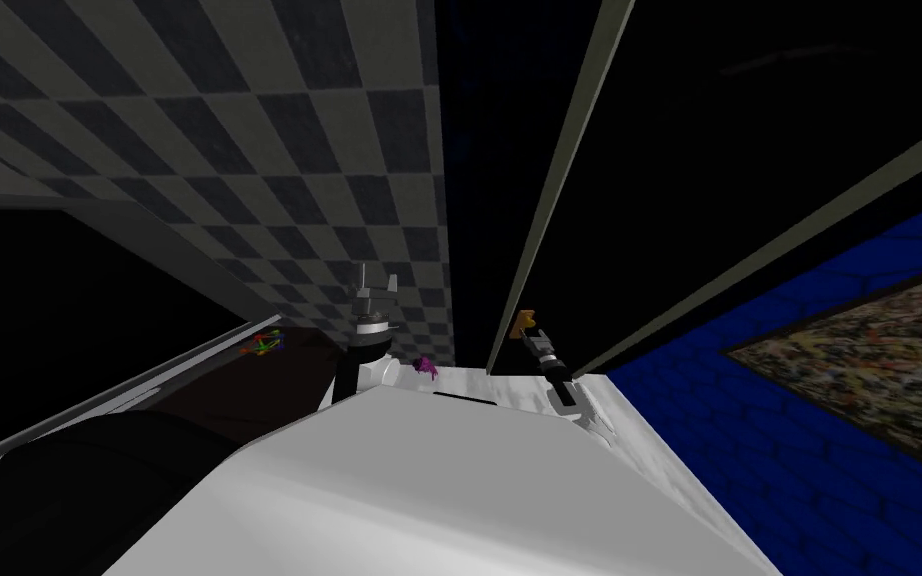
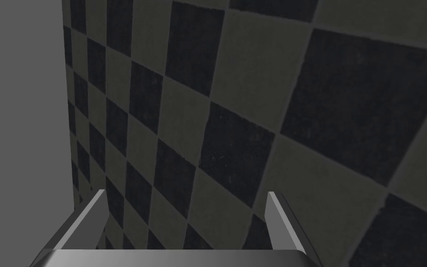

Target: Pull the door open

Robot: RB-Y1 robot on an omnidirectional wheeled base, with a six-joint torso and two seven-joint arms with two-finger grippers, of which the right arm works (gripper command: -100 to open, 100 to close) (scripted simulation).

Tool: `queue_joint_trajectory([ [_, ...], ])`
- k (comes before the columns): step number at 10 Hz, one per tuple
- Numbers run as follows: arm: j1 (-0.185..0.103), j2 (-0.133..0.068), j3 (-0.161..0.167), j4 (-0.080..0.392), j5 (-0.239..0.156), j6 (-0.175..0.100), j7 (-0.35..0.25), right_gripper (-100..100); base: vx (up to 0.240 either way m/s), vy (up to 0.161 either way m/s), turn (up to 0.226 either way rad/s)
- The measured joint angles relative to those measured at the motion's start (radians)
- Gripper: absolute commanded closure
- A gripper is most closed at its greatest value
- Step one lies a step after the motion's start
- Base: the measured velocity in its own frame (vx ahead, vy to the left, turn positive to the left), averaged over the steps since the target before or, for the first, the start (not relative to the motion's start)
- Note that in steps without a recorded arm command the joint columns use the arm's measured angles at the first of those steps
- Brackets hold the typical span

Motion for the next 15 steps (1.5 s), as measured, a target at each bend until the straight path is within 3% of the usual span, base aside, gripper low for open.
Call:
queue_joint_trajectory([
  [2, -0.023, -0.036, -0.023, 0.037, -0.049, 0.002, 0.012, -100, 0.069, 0.042, 0.137],
  [5, -0.032, -0.071, -0.049, 0.062, -0.108, 0.007, 0.029, -100, 0.051, 0.016, 0.109],
  [6, -0.033, -0.072, -0.049, 0.061, -0.110, 0.010, 0.030, 100, -0.002, -0.003, -0.031],
  [12, -0.033, -0.073, -0.051, 0.061, -0.109, 0.008, 0.030, 100, -0.011, -0.010, 0.009],
  [15, -0.033, -0.070, -0.034, 0.050, -0.172, 0.017, -0.027, 100, -0.093, -0.068, 0.070],
])
